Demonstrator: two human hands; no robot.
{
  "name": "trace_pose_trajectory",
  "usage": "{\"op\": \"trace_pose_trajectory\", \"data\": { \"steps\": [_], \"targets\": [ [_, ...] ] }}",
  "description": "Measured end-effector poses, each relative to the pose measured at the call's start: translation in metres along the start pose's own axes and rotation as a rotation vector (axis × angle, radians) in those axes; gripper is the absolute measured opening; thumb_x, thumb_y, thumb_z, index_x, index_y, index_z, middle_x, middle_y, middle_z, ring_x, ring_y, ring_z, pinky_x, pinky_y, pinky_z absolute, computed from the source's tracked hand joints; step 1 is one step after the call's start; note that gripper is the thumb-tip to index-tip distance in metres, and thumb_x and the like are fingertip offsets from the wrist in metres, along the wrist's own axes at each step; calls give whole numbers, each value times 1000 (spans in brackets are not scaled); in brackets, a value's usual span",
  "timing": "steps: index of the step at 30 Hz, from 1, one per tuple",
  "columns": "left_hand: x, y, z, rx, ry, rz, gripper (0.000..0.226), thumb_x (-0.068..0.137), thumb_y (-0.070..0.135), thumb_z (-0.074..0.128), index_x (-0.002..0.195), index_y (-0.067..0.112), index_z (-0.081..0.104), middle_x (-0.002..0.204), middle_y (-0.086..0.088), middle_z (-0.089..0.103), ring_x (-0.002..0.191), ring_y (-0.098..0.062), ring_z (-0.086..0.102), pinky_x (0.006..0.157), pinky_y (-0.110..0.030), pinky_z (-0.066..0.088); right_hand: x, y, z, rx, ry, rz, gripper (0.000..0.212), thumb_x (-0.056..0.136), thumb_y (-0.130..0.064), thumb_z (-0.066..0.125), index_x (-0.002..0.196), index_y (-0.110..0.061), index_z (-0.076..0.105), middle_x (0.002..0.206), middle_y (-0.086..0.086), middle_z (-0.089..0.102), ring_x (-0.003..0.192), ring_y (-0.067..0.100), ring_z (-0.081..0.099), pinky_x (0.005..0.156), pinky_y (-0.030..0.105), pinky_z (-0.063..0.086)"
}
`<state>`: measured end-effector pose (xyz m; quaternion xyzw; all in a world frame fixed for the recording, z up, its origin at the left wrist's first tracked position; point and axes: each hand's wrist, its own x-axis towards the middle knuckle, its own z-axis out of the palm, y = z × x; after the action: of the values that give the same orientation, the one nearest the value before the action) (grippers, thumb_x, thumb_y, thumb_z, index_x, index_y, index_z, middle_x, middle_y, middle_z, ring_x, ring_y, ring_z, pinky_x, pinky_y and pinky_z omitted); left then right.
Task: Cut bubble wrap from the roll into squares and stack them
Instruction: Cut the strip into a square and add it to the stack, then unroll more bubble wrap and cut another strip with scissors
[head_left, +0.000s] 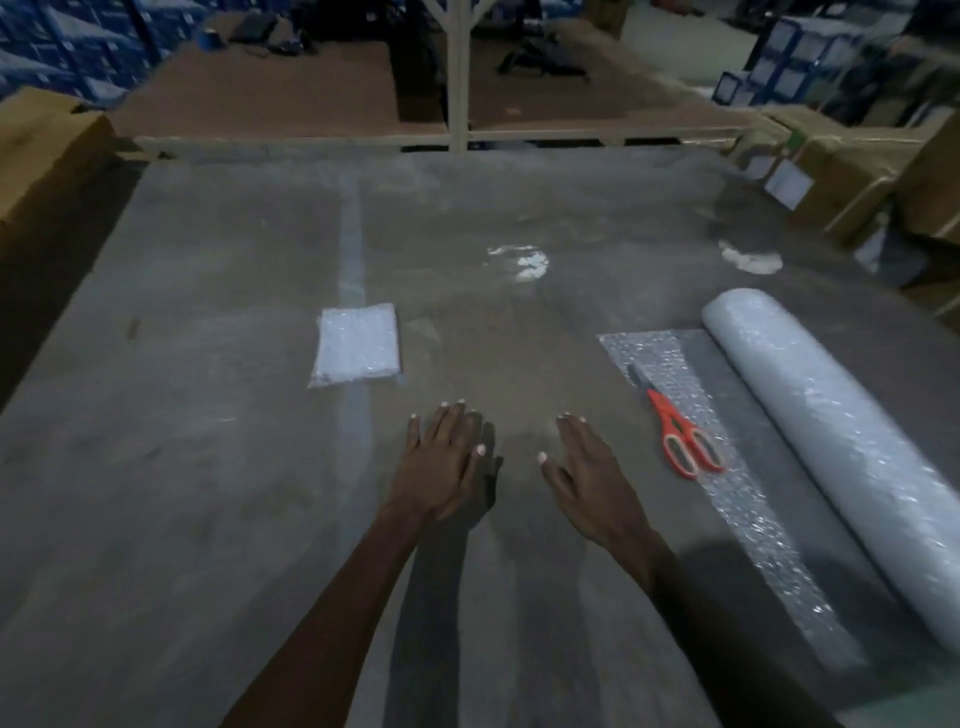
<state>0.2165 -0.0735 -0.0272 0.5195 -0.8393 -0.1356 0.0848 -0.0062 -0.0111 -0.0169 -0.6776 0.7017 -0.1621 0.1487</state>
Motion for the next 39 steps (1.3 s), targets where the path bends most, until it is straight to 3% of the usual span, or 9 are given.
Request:
{"op": "trace_pose_trajectory", "data": {
  "steps": [6,13,16,19,22,25,31,39],
  "targets": [
    [45,106,27,1,7,50,86,88,58,-7,158,17,22,166,-4,16,154,-23,8,121,-51,-1,-25,84,-48,3,107,-12,61,103,-47,39,149,-7,45,154,15,46,143,31,42,117,47,36],
    [82,235,77,15,9,-5,87,84,58,-4,156,19,26,165,-5,20,152,-24,13,121,-54,5,-31,189,-120,-126,293,-81,56,97,-39,40,132,1,60,137,23,59,127,42,56,106,53,44],
    [103,281,100,-3,-14,-10,67,100,56,23,157,21,22,166,-4,15,153,-23,10,120,-54,3,-33,232,-150,-259,305,-7,56,85,-32,56,130,0,61,139,24,58,129,45,54,106,63,41],
    [120,313,114,-22,-34,-35,88,88,78,22,158,23,21,166,-2,13,153,-24,7,120,-54,0,-32,257,-181,-386,174,91,76,79,-44,75,143,-10,52,154,19,44,141,44,40,107,69,32],
    [122,321,121,15,-38,-57,101,78,90,25,156,27,26,166,1,15,152,-21,8,119,-55,-1,-28,273,-200,-326,-36,217,103,80,-57,74,160,-28,16,168,9,6,151,40,15,111,61,32],
    [117,313,123,66,9,-63,94,80,90,31,155,35,27,164,9,18,152,-15,10,118,-59,2,-26,283,-205,-306,-94,237,116,79,-51,78,162,-32,-1,169,9,-5,149,42,18,108,52,41],
    [105,300,116,88,11,-55,92,80,91,31,156,40,22,165,12,15,152,-15,10,119,-61,-3,-28,272,-208,-291,-87,242,114,83,-40,80,162,-30,-1,169,10,-2,148,41,22,106,48,43],
    [82,251,91,111,-59,-73,95,78,93,29,157,43,16,167,12,9,153,-17,6,116,-61,-11,-31,223,-188,-208,-95,250,113,84,-39,80,162,-29,-1,170,8,-5,152,41,16,111,50,38]
  ]
}}
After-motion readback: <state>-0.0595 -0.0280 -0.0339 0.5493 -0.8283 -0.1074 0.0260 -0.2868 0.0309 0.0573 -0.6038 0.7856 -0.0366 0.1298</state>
